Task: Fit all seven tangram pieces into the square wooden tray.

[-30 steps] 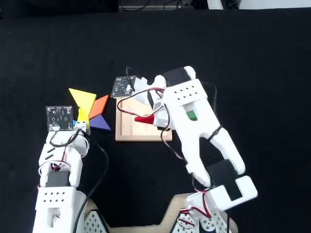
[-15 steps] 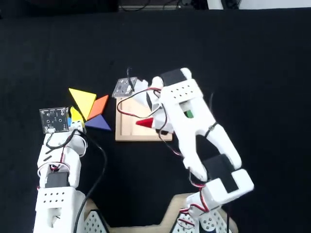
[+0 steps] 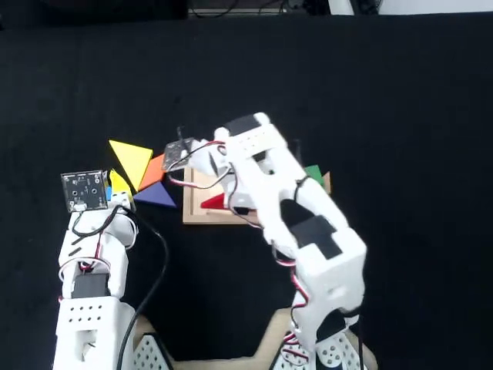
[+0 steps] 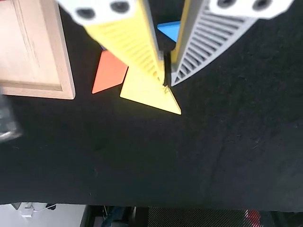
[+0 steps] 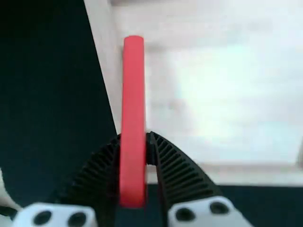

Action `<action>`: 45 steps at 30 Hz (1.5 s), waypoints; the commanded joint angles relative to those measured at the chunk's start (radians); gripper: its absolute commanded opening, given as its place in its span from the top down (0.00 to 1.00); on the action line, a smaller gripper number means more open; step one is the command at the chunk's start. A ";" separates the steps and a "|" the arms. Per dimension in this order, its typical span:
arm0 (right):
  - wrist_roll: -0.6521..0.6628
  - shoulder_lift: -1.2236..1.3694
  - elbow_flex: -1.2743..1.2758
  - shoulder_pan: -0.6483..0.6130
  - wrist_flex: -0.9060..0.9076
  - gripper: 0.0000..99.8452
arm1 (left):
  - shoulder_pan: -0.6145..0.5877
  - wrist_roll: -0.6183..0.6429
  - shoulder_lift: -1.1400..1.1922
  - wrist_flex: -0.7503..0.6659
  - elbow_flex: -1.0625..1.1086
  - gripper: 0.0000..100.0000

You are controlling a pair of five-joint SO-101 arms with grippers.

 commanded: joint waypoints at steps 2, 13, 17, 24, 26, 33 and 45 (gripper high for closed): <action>0.012 0.033 -0.094 -0.037 -0.005 0.99 | 0.013 0.006 -0.012 -0.020 -0.005 0.97; 0.012 0.104 -0.139 -0.037 0.035 0.97 | 0.013 0.006 -0.012 -0.020 -0.007 0.97; 0.011 0.097 -0.148 -0.052 0.075 0.82 | 0.015 0.006 -0.012 -0.020 -0.007 0.97; 0.012 0.097 -0.182 -0.054 0.094 0.81 | 0.015 0.006 -0.012 -0.020 -0.007 0.97; 0.014 0.097 -0.216 -0.054 0.123 0.82 | 0.015 0.006 -0.012 -0.020 -0.007 0.96; 0.015 0.101 -0.374 -0.049 0.224 0.82 | 0.015 0.006 -0.012 -0.020 -0.007 0.96; 0.014 0.105 -0.504 0.031 0.124 0.82 | 0.015 0.006 -0.012 -0.020 -0.007 0.96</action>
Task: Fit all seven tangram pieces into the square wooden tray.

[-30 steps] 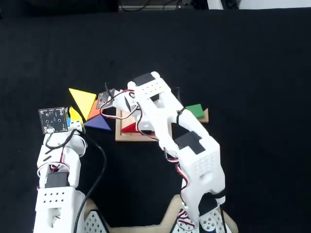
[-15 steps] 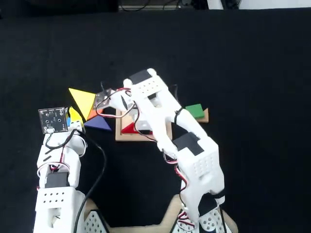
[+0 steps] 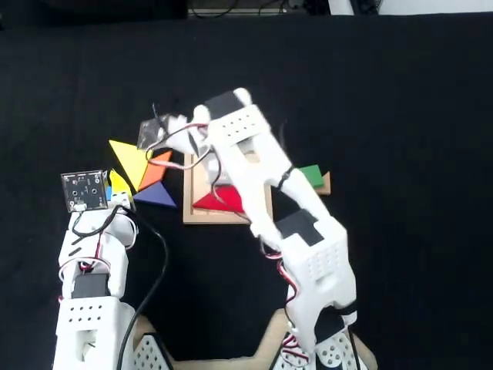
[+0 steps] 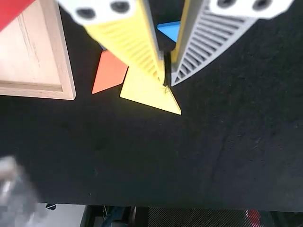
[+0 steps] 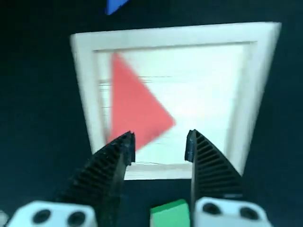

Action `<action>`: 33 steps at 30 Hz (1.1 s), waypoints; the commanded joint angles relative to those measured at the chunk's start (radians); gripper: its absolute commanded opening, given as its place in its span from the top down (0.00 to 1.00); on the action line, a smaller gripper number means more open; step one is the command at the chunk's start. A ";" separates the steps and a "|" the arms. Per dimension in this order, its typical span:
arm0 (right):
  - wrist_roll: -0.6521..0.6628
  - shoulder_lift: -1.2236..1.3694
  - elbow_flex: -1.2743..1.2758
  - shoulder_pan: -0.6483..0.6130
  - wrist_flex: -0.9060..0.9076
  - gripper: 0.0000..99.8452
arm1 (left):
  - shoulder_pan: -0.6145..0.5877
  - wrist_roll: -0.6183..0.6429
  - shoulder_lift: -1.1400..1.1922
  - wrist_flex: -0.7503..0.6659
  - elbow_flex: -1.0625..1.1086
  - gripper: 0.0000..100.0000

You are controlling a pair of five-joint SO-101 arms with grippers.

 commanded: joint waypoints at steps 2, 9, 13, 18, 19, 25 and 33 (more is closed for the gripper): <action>0.011 0.001 -0.061 0.061 -0.080 0.87 | 0.015 0.006 -0.012 -0.020 -0.008 0.96; 0.009 0.160 -0.059 0.092 -0.169 0.99 | 0.015 0.005 -0.012 -0.020 -0.008 0.96; 0.009 0.213 -0.094 0.100 -0.166 0.99 | 0.015 0.005 -0.012 -0.020 -0.008 0.96; 0.009 0.219 -0.104 0.109 -0.163 0.99 | 0.015 0.005 -0.012 -0.020 -0.008 0.96; 0.009 0.219 -0.105 0.107 -0.149 0.99 | 0.015 0.005 -0.012 -0.020 -0.008 0.96; 0.009 0.217 -0.107 0.081 -0.044 0.99 | 0.015 0.005 -0.012 -0.020 -0.008 0.96; 0.009 0.217 -0.217 0.078 0.012 0.99 | 0.015 0.005 -0.012 -0.020 -0.008 0.96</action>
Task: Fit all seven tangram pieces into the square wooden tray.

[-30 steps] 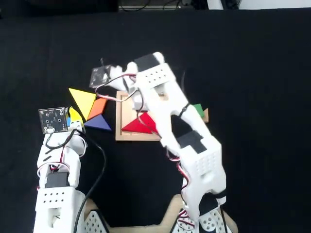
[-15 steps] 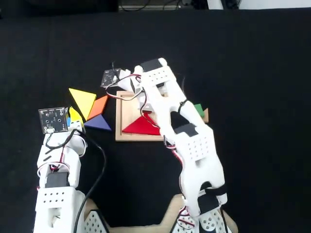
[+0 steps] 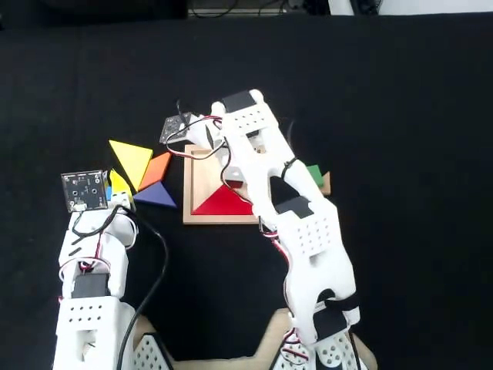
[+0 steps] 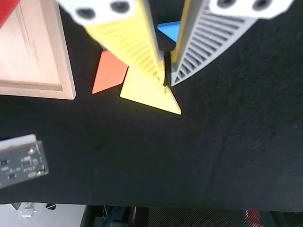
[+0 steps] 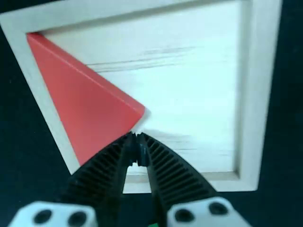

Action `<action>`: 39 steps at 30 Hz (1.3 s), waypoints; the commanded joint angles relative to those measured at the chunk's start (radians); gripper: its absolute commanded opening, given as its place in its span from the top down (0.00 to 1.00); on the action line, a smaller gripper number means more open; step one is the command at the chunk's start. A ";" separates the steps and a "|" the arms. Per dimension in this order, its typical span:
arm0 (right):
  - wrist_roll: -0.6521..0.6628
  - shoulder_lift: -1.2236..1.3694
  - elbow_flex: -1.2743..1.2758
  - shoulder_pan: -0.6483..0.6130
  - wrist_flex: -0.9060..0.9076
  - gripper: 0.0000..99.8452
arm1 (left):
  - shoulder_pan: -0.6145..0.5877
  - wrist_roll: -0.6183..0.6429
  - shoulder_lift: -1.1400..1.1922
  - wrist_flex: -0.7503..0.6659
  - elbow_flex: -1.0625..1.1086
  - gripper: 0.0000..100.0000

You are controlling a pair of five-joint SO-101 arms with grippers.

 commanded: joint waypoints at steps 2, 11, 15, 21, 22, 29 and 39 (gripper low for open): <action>0.009 -0.012 -0.148 0.025 0.012 0.99 | 0.015 0.005 -0.012 -0.020 -0.008 0.96; -0.166 -0.085 -0.420 0.041 0.204 0.99 | 0.016 0.005 -0.012 -0.020 -0.012 0.96; -0.298 -0.315 -0.367 0.052 0.203 0.99 | 0.045 0.003 -0.006 -0.015 -0.016 0.96; -0.511 -0.624 -0.111 0.037 0.203 0.99 | 0.051 -0.015 -0.002 0.121 -0.096 0.96; -0.545 -0.674 -0.062 0.038 0.203 0.99 | 0.061 -0.015 -0.002 0.130 -0.101 0.96; -0.680 -0.966 0.392 0.078 0.074 0.99 | 0.091 -0.014 -0.012 0.256 -0.180 0.84; -0.694 -1.310 1.225 0.331 -0.545 0.99 | 0.024 -0.066 0.015 0.661 -0.561 0.83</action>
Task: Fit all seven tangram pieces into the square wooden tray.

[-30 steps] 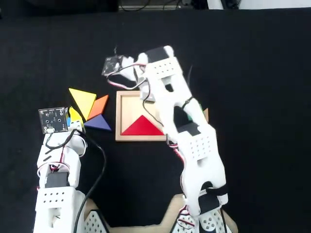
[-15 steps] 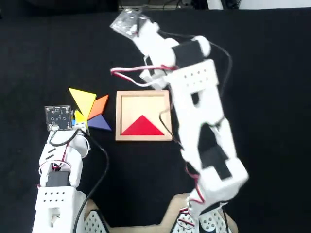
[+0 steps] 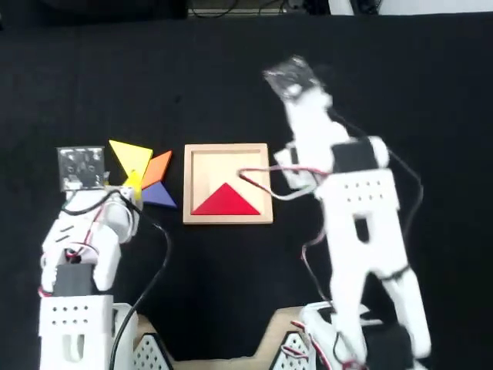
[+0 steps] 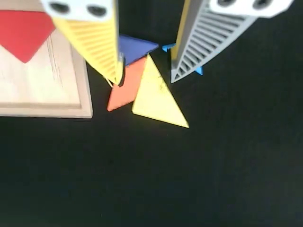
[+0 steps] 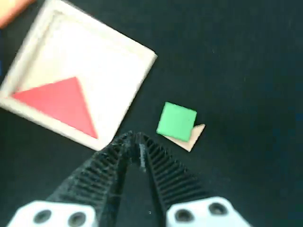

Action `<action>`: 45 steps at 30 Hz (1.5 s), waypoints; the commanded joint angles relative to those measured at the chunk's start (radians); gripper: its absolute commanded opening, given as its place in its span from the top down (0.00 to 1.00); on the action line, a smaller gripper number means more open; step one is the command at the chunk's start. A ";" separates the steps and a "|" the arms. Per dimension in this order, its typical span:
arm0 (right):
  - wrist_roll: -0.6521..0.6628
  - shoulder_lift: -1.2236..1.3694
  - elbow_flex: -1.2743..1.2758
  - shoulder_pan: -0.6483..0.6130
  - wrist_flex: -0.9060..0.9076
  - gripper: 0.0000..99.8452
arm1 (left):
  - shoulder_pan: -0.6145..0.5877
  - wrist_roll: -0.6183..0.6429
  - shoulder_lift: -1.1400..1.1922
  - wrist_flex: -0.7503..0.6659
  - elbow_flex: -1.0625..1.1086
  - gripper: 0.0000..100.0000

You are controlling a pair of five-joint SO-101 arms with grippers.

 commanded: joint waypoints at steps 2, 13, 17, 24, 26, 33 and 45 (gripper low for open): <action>-0.008 -0.116 0.295 0.014 -0.265 0.99 | -0.001 -0.032 0.068 0.143 -0.259 0.83; -0.083 -0.008 0.544 -0.025 -0.601 0.99 | -0.002 0.236 0.732 0.336 -0.716 0.83; -0.075 0.036 0.605 -0.026 -0.726 0.99 | -0.001 0.347 0.971 0.338 -0.854 0.82; -0.074 0.081 0.618 -0.028 -0.783 0.99 | -0.033 0.425 1.349 0.393 -1.109 0.67; -0.074 0.082 0.618 -0.028 -0.783 0.99 | -0.038 0.420 1.432 0.446 -1.191 0.67; -0.074 0.082 0.618 -0.029 -0.783 0.99 | -0.051 0.465 1.672 0.486 -1.432 0.67; -0.074 0.082 0.618 -0.040 -0.787 0.99 | -0.096 0.499 1.872 0.516 -1.587 0.67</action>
